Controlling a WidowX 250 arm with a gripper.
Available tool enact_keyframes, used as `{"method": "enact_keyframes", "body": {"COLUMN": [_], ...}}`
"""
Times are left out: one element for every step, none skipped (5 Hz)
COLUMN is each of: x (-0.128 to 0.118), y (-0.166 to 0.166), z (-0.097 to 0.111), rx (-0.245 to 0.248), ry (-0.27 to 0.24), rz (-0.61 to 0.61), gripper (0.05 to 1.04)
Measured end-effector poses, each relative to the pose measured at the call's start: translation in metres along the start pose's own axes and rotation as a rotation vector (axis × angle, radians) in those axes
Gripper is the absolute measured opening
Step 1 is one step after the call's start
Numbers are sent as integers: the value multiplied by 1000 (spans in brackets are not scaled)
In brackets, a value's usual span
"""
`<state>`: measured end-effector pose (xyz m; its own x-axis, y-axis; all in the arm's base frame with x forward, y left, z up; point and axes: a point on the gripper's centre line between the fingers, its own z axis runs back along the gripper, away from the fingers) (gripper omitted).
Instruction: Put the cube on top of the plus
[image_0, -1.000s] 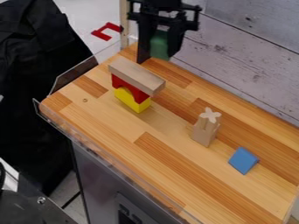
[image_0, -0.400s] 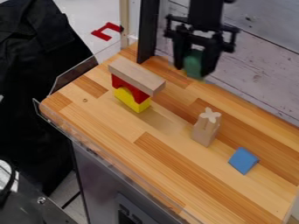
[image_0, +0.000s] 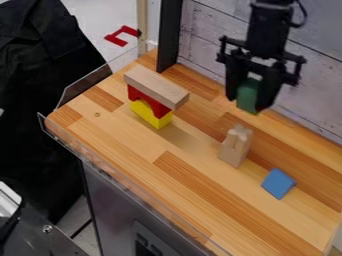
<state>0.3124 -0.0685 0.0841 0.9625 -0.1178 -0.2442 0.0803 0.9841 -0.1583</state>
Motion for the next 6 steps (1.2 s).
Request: {"method": "enact_keyframes", "body": {"x": [0,1,1,1,1,1], "y": [-6,-4,1,3,5,5], "z": [-7,-15,-15,-14,-23,-25], "rx": [6,8,10,8,8,11], "ry": [25,51,51,50,83,91], "rz": [-2,19,39,50,54,63], "gripper": [564,564,564,564,564,564]}}
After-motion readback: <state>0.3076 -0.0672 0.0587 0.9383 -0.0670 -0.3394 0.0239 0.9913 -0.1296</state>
